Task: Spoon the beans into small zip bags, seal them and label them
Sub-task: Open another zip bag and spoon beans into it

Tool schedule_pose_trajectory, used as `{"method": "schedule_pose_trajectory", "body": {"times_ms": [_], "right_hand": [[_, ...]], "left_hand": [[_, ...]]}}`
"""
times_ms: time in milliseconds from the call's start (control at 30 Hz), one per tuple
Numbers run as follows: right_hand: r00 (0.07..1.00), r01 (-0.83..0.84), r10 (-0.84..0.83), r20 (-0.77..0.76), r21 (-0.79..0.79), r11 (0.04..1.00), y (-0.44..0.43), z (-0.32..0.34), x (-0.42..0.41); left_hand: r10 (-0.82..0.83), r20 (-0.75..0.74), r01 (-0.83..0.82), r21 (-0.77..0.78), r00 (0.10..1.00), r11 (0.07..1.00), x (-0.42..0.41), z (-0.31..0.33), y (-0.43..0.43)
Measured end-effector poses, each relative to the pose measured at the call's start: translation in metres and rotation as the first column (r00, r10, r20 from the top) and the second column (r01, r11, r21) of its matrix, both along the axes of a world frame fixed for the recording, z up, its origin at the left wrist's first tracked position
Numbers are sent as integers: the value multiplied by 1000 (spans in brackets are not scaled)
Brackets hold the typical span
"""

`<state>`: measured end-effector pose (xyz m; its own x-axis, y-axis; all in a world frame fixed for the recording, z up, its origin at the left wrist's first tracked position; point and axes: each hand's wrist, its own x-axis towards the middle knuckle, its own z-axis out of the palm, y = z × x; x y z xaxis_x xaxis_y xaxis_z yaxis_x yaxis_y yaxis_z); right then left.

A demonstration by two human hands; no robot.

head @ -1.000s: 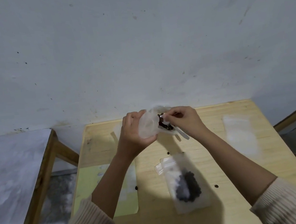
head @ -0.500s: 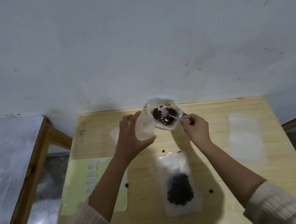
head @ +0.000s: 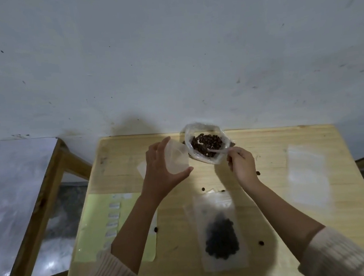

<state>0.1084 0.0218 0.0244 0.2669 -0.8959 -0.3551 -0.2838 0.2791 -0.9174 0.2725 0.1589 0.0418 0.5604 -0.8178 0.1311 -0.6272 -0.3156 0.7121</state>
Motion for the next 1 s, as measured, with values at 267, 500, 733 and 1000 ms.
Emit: {"method": "schedule_pose_trajectory", "body": {"times_ms": [267, 500, 733, 1000], "right_hand": [[979, 185, -201, 42, 242, 952, -3, 10, -1], [959, 242, -258, 114, 141, 960, -5, 48, -33], [981, 34, 0, 194, -175, 984, 8, 66, -43], [973, 194, -145, 182, -288, 938, 6, 53, -46]], "left_hand": [[18, 79, -21, 35, 997, 999, -1, -5, -4], [-18, 348, 1, 50, 937, 999, -4, -16, -22], [-83, 354, 68, 56, 931, 996, -19, -14, -42], [-79, 359, 66, 49, 930, 997, -15, -14, -33]]}}
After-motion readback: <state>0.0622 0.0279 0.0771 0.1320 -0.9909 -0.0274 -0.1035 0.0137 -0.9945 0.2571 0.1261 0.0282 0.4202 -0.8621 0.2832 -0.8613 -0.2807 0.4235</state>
